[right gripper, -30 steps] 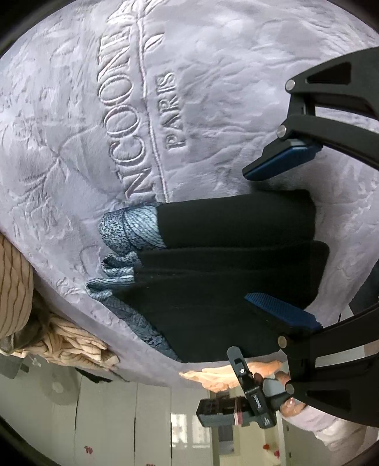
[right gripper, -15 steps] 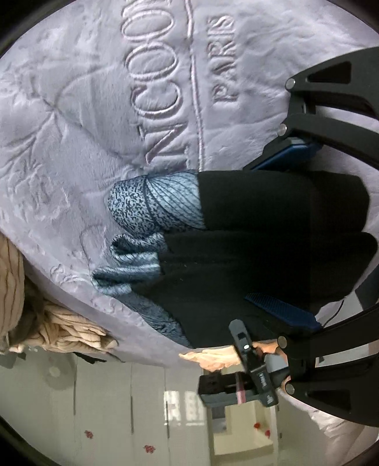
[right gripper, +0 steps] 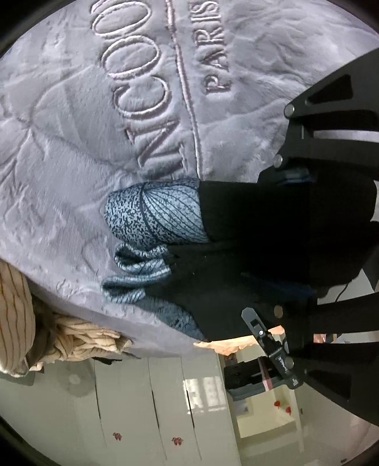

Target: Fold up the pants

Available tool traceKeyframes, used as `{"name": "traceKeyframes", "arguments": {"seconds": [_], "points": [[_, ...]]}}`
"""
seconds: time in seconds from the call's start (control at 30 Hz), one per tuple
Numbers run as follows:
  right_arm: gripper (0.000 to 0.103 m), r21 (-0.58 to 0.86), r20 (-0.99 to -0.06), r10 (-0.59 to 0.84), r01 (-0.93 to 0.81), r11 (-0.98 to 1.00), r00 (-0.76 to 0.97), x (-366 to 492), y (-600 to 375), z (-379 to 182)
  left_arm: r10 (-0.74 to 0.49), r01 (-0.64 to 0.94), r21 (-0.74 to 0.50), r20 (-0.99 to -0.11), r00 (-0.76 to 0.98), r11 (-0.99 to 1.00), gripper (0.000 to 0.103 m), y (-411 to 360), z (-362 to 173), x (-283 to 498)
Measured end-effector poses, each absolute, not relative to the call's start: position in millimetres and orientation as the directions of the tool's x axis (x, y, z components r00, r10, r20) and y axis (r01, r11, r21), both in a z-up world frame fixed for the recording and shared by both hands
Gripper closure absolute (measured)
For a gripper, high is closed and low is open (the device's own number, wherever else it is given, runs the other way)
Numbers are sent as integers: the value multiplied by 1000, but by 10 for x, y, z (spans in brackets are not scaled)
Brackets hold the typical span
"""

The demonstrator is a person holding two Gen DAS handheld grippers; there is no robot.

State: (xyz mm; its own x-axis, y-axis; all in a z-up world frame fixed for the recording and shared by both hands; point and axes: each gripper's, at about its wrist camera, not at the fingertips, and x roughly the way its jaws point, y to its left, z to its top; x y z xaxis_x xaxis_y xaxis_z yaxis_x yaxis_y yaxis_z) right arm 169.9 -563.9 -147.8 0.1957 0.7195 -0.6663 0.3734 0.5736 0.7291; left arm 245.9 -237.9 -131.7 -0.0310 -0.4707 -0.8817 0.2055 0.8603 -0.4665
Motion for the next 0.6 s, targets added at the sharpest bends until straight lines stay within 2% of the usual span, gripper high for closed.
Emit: {"name": "traceKeyframes", "arguments": {"seconds": [0.17, 0.2, 0.6], "points": [[55, 738, -655, 724, 385, 554, 215, 1672, -5607, -1408, -475, 215, -469, -880, -26, 857, 36, -2315, -1214, 2440], [56, 740, -654, 725, 386, 551, 217, 1649, -5624, -1400, -475, 220, -467, -880, -22, 856, 39, -2322, -1185, 2430], [59, 785, -602, 755, 364, 501, 261, 1459, -5496, -1045, -503, 265, -482, -864, 11, 835, 39, -2126, -709, 2201]]}}
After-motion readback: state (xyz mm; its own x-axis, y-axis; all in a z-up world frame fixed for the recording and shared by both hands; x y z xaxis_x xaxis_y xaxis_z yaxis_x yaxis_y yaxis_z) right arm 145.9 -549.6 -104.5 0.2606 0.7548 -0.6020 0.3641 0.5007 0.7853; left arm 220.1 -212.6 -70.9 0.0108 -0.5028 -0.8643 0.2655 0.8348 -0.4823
